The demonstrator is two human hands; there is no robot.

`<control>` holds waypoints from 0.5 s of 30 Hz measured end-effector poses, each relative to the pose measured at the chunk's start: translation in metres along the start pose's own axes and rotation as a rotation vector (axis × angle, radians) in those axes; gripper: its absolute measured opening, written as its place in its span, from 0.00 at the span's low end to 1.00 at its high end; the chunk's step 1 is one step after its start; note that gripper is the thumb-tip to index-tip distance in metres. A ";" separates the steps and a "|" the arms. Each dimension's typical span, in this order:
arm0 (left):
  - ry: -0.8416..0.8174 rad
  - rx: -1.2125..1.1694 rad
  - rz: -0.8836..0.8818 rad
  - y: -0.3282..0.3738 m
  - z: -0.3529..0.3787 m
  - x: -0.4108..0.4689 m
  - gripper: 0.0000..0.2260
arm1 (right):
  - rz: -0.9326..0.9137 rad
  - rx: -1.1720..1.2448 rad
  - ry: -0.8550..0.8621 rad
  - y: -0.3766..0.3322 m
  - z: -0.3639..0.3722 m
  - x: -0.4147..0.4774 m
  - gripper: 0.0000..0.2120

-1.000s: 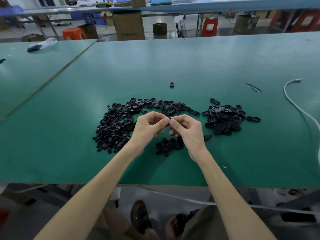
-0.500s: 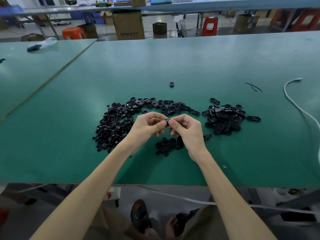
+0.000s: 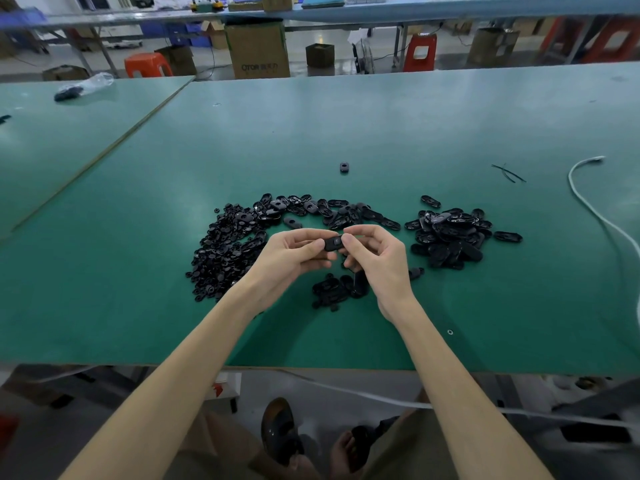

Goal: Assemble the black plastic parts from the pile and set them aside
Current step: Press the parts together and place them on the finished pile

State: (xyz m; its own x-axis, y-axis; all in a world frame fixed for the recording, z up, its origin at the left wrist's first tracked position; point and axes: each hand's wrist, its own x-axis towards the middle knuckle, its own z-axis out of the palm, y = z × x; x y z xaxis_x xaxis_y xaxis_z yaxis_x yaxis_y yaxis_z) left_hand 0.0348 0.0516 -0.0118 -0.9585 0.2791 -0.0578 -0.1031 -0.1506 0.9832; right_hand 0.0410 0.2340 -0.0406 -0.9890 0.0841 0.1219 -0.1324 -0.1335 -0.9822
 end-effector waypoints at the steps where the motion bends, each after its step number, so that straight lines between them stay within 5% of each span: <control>1: 0.004 -0.005 -0.003 0.000 0.000 0.000 0.11 | 0.000 -0.002 -0.002 0.000 0.000 0.000 0.04; 15: 0.071 0.010 -0.010 -0.008 0.003 0.002 0.10 | 0.001 -0.039 -0.038 -0.003 0.000 -0.001 0.04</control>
State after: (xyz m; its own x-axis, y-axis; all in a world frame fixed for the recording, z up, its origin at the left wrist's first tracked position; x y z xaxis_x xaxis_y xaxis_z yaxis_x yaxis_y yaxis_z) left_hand 0.0347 0.0556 -0.0190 -0.9739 0.2127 -0.0794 -0.1105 -0.1385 0.9842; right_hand 0.0429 0.2346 -0.0377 -0.9911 0.0467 0.1250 -0.1290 -0.0954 -0.9870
